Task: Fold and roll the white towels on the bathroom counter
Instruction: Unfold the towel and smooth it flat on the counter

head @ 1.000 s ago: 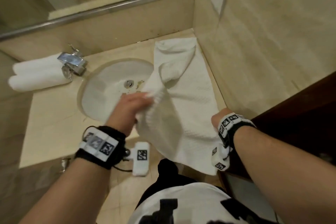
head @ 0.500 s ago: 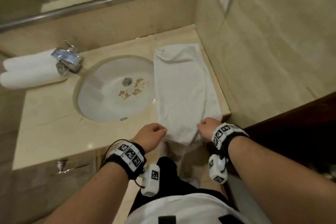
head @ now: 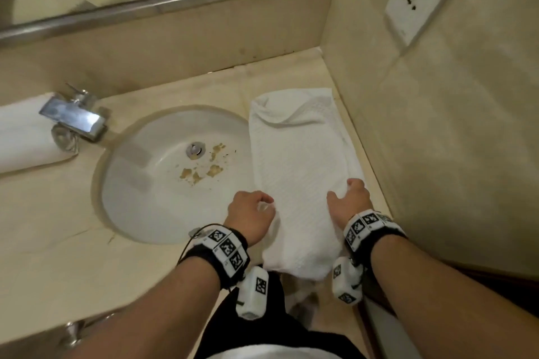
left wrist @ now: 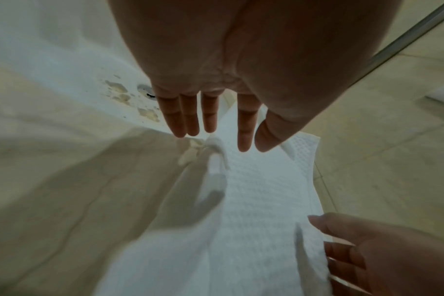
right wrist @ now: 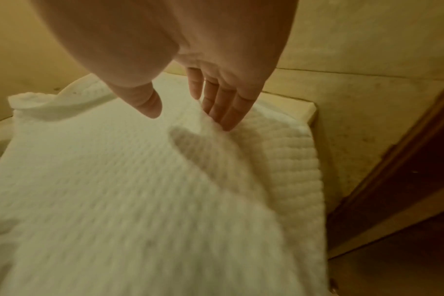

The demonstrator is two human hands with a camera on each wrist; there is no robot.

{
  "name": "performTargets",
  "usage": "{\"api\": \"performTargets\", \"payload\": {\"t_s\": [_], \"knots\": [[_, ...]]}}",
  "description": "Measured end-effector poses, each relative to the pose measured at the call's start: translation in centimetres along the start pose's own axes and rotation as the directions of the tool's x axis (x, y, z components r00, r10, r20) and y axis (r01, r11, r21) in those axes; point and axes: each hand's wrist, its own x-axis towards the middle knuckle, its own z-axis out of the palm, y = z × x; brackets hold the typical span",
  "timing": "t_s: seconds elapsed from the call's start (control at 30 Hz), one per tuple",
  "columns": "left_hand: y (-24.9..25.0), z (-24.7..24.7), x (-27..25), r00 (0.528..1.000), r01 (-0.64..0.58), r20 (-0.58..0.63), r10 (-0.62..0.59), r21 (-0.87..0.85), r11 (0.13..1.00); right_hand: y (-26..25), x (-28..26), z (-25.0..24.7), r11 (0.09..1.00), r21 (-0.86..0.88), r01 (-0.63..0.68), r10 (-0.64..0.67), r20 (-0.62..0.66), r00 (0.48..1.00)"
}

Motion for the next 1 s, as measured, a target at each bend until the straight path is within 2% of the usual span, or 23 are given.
{"api": "performTargets", "payload": {"t_s": [0.17,0.33,0.43,0.53,0.63,0.7,0.77,0.8,0.83,0.9,0.93,0.97,1.0], "knots": [[1.5,-2.5,5.5,0.998,-0.001,0.063,0.004,-0.044,0.999,-4.0,3.3,0.3,0.998,-0.025,-0.055,0.053,-0.077,0.996],[1.4,-3.7,8.7,0.99,0.114,0.102,-0.101,-0.134,0.984,-4.0,3.4,0.2,0.962,-0.229,-0.147,0.161,0.045,0.986],[0.7,-4.2,8.1,0.96,0.169,0.231,-0.16,-0.019,0.985,-2.9,1.9,0.0,0.932,-0.295,-0.21,0.25,0.105,0.962],[-0.3,-4.1,7.3,0.909,0.148,0.379,-0.173,0.097,0.984,-2.9,0.9,-0.3,0.922,-0.291,-0.254,0.291,0.092,0.952],[-0.6,-4.1,7.1,0.88,0.111,0.439,-0.179,0.176,0.978,-4.4,1.3,-0.2,0.989,-0.082,-0.12,0.126,0.068,0.99],[-0.5,-4.4,7.1,0.835,0.091,0.512,-0.203,0.235,0.968,-6.3,2.4,0.0,1.0,0.018,-0.007,0.005,0.081,0.997],[-0.4,-4.8,7.2,0.786,0.097,0.567,-0.244,0.277,0.956,-8.2,4.1,0.1,0.995,0.04,0.087,-0.088,0.042,0.995],[-0.3,-5.1,7.4,0.781,0.105,0.569,-0.258,0.287,0.952,-9.1,5.0,0.3,0.993,0.028,0.114,-0.115,0.037,0.993],[-0.2,-5.5,7.7,0.799,0.116,0.544,-0.255,0.277,0.954,-9.8,5.8,0.4,0.991,0.013,0.133,-0.134,0.04,0.99],[0.6,-6.4,8.5,0.893,0.186,0.384,-0.236,0.163,0.969,-10.4,6.7,0.5,0.992,-0.024,0.125,-0.123,0.069,0.99],[0.9,-6.8,9.0,0.926,0.269,0.271,-0.262,0.014,0.963,-10.3,6.7,0.6,0.992,-0.042,0.118,-0.113,0.104,0.988],[1.3,-7.3,9.5,0.932,0.346,0.182,-0.314,-0.182,0.921,-10.2,6.6,0.7,0.991,-0.06,0.119,-0.109,0.138,0.984],[1.9,-7.6,10.2,0.915,0.403,0.149,-0.374,-0.366,0.839,-10.1,6.7,0.7,0.99,-0.075,0.123,-0.11,0.162,0.981]]}}
